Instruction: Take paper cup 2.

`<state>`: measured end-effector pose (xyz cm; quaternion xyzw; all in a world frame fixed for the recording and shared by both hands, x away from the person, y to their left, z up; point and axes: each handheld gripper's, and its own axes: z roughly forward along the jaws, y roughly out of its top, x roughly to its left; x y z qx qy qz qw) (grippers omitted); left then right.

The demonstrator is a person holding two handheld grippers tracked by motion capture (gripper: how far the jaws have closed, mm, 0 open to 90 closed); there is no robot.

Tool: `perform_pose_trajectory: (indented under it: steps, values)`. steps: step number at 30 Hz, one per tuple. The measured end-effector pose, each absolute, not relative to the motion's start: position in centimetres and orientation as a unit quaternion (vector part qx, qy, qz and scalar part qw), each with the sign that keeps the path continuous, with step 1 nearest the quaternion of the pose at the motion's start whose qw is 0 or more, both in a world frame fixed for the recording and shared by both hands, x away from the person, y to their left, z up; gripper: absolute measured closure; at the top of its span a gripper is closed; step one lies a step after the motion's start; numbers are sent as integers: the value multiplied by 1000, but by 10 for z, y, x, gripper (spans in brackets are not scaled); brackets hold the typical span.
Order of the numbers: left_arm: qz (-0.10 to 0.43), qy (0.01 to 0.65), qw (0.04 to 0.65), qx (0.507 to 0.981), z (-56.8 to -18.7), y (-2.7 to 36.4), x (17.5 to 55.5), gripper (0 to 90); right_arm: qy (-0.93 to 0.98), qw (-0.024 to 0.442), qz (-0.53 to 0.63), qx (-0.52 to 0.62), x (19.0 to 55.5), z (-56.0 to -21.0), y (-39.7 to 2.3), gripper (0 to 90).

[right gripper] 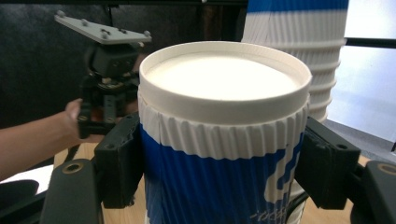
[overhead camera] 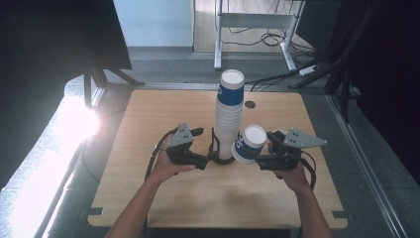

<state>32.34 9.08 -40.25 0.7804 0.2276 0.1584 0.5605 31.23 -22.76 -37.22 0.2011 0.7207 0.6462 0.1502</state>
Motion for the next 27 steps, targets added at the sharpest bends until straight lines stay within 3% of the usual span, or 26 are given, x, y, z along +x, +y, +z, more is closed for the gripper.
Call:
perform_pose_trajectory:
  steps: [27]
  values:
    - [123, 244, 563, 780, -448, 104, 276, 76, 724, 130, 642, 219, 302, -430, -202, 257]
